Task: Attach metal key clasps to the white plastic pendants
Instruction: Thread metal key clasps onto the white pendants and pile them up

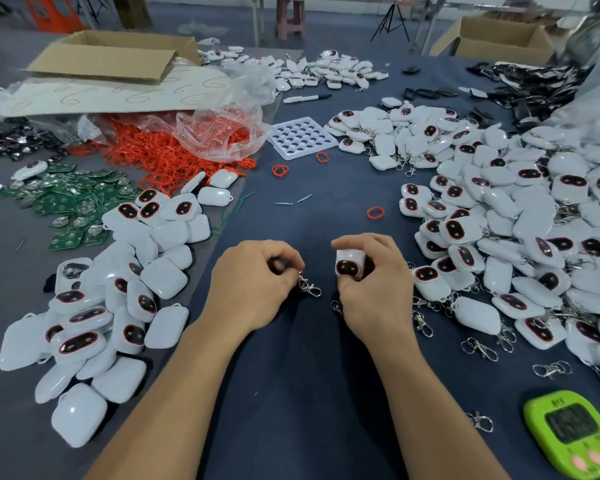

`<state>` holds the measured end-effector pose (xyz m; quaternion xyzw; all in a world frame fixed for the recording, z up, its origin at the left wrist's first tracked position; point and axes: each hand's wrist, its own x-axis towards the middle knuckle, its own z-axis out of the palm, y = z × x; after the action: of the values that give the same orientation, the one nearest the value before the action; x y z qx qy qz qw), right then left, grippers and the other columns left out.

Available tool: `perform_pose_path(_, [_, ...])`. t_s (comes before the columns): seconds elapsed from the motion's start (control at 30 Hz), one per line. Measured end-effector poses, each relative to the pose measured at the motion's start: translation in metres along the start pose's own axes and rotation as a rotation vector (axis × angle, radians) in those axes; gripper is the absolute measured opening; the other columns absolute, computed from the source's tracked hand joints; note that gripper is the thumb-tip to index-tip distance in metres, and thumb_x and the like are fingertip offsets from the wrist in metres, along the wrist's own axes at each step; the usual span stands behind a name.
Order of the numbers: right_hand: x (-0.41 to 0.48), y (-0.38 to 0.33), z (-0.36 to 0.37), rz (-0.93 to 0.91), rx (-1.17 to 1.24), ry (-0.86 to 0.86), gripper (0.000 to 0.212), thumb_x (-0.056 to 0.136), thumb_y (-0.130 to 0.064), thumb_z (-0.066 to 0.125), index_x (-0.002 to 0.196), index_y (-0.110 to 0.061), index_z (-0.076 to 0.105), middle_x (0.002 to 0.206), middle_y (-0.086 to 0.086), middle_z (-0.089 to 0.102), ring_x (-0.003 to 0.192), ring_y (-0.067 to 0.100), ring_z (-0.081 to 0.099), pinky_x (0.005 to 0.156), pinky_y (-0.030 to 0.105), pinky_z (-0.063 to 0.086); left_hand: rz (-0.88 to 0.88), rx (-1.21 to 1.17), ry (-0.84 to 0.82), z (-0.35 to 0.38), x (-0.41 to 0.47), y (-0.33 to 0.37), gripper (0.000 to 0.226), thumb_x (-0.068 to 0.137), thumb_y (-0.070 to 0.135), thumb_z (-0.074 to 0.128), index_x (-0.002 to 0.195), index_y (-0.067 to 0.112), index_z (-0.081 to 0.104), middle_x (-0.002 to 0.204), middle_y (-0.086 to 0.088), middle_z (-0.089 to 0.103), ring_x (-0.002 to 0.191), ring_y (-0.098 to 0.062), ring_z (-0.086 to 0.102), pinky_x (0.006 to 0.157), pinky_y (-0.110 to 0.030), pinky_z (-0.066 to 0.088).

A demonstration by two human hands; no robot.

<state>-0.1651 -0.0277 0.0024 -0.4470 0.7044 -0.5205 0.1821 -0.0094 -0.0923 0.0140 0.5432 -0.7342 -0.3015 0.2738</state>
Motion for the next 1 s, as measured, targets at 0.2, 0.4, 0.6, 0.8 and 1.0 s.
perform_pose_path(0.2, [0.003, 0.003, -0.001, 0.117, 0.193, 0.024, 0.062, 0.083, 0.011, 0.065, 0.115, -0.043, 0.065, 0.101, -0.014, 0.064, 0.083, 0.003, 0.064, 0.068, 0.015, 0.051, 0.103, 0.137, -0.098, 0.003, 0.002, 0.000, 0.028, 0.087, 0.024, 0.069, 0.099, 0.048, 0.077, 0.125, 0.030, 0.061, 0.119, 0.001, 0.051, 0.099, -0.029, 0.044])
perform_pose_path(0.4, [0.006, 0.005, -0.002, 0.095, 0.140, -0.061, 0.055, 0.077, 0.017, 0.057, 0.088, -0.035, 0.068, 0.087, -0.022, 0.071, 0.075, 0.000, 0.064, 0.062, 0.013, 0.047, 0.080, 0.050, -0.139, -0.002, 0.005, -0.002, 0.014, 0.079, 0.028, 0.082, 0.074, 0.040, 0.077, 0.101, 0.030, 0.068, 0.099, 0.003, 0.061, 0.089, -0.032, 0.050])
perform_pose_path(0.6, [0.005, 0.004, -0.001, 0.083, 0.137, -0.071, 0.040, 0.081, 0.010, 0.060, 0.079, -0.030, 0.059, 0.084, -0.014, 0.070, 0.063, 0.002, 0.055, 0.054, 0.014, 0.042, 0.009, -0.064, 0.025, 0.004, 0.003, 0.002, 0.017, 0.081, 0.031, 0.079, 0.080, 0.047, 0.073, 0.067, 0.025, 0.070, 0.063, 0.000, 0.064, 0.057, -0.022, 0.046])
perform_pose_path(0.8, [0.001, -0.004, -0.006, 0.101, 0.363, -0.068, 0.039, 0.083, 0.004, 0.056, 0.096, -0.033, 0.051, 0.088, -0.009, 0.076, 0.049, 0.004, 0.043, 0.046, 0.017, 0.038, 0.064, -0.251, 0.055, 0.009, 0.001, 0.002, 0.034, 0.088, 0.007, 0.073, 0.085, 0.040, 0.078, 0.080, 0.024, 0.075, 0.081, 0.007, 0.072, 0.074, -0.009, 0.052])
perform_pose_path(1.0, [-0.005, -0.006, 0.001, 0.048, 0.139, -0.170, 0.010, 0.074, -0.022, 0.070, 0.080, -0.030, 0.071, 0.065, -0.012, 0.068, 0.054, 0.007, 0.060, 0.054, 0.020, 0.048, 0.109, -0.339, 0.104, 0.010, -0.001, 0.005, 0.038, 0.083, 0.001, 0.076, 0.081, 0.039, 0.078, 0.079, 0.020, 0.076, 0.078, 0.002, 0.074, 0.071, -0.010, 0.054])
